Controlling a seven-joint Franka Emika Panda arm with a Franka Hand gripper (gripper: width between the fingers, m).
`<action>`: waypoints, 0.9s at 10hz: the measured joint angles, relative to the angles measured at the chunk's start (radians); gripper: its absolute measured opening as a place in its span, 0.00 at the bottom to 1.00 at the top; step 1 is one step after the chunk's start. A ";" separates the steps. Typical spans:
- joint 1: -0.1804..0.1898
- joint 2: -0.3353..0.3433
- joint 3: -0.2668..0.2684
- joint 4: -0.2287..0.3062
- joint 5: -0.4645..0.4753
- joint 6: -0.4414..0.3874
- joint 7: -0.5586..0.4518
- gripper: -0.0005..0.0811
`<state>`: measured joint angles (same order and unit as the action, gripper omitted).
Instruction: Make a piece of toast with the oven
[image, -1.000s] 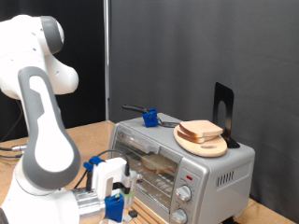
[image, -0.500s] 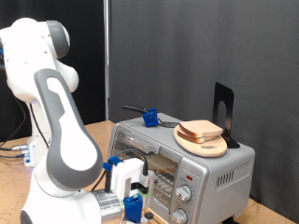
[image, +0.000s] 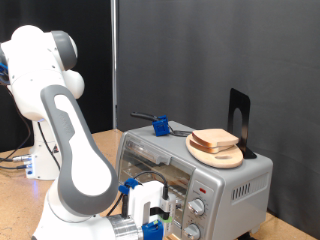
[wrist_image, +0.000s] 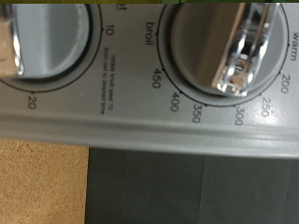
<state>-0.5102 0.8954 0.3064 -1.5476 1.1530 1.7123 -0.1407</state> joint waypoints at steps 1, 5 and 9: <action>0.000 0.000 0.000 -0.002 0.000 0.000 0.011 0.84; 0.007 0.007 0.001 -0.003 0.009 0.030 0.025 0.84; 0.032 0.028 0.006 0.009 0.016 0.041 0.025 0.84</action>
<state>-0.4785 0.9235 0.3124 -1.5390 1.1691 1.7538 -0.1155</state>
